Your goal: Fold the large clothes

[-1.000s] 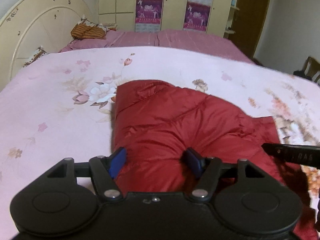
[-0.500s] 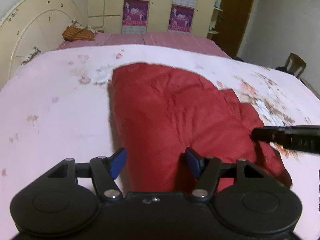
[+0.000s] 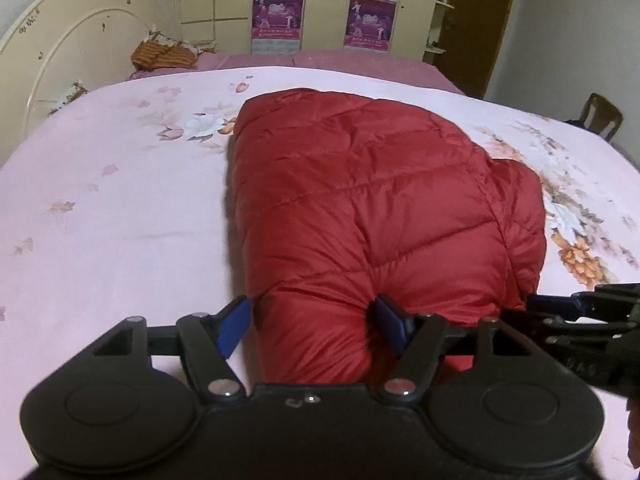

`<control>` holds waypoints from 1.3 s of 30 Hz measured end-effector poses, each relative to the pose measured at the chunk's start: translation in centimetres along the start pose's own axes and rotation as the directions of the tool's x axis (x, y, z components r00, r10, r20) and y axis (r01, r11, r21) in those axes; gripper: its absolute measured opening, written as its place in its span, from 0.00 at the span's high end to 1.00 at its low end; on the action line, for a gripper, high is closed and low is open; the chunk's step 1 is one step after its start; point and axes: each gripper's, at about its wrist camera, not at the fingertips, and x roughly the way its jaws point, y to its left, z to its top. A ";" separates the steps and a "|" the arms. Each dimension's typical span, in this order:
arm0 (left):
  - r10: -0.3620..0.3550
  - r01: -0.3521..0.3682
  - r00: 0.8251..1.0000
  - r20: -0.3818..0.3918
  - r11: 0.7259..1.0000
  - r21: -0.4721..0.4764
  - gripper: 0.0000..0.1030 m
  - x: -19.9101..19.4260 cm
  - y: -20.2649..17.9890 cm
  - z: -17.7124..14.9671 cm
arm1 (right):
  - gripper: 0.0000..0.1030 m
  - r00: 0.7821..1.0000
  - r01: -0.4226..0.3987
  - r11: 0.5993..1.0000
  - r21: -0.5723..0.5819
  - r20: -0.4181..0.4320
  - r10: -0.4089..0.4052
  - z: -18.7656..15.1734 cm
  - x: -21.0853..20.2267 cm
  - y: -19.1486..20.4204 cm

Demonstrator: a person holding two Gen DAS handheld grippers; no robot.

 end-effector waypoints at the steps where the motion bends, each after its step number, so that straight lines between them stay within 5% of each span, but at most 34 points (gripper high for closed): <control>1: 0.014 -0.014 1.000 0.002 1.000 0.003 0.31 0.0 -0.2 0.0 | 0.71 1.000 -0.002 1.000 -0.006 -0.007 0.001 0.1 0.2 0.0; 5: 0.052 -0.052 0.999 0.005 0.999 0.004 0.24 -0.3 -0.7 0.2 | 0.71 0.999 -0.032 0.999 -0.010 -0.040 0.031 0.7 0.6 -0.8; 9: 0.106 -0.106 0.994 0.001 0.994 -0.022 0.04 -0.9 -1.2 0.2 | 0.71 0.998 -0.045 0.999 -0.007 -0.042 0.045 0.7 0.5 -1.0; 13: 0.145 -0.145 0.989 -0.002 0.988 -0.051 0.00 -2.3 -2.0 -0.1 | 0.65 0.997 -0.055 0.999 -0.003 -0.046 0.054 1.1 -0.2 -1.0; 14: 0.152 -0.151 0.988 -0.002 0.987 -0.051 0.00 -2.9 -2.3 -0.2 | 0.54 0.998 -0.037 0.999 -0.001 -0.040 0.037 1.2 -0.7 -1.0; 15: 0.159 -0.159 0.987 -0.005 0.986 -0.052 0.00 -3.4 -2.7 -0.4 | 0.33 1.000 -0.008 1.000 0.003 -0.029 0.008 1.2 -1.2 -1.0; 17: 0.183 -0.183 0.983 -0.007 0.981 -0.058 0.00 -4.7 -3.3 -0.7 | 0.22 0.999 0.011 1.000 0.018 0.031 -0.012 0.6 -3.4 -1.0; 23: 0.244 -0.241 0.969 0.049 0.969 -0.057 0.00 -11.2 -6.2 -2.7 | 0.22 0.993 -0.049 0.999 0.012 0.107 0.048 -2.1 -9.6 -1.0; 33: 0.203 -0.196 0.976 0.079 0.977 -0.089 0.00 -21.8 -11.5 -7.3 | 0.22 0.969 -0.105 0.992 -0.064 0.219 0.116 -9.6 -21.5 -0.5; 39: 0.312 -0.301 0.939 0.146 0.949 -0.091 0.00 -25.7 -14.1 -9.9 | 0.20 0.948 -0.091 0.995 -0.034 0.303 0.097 -11.9 -27.0 -0.8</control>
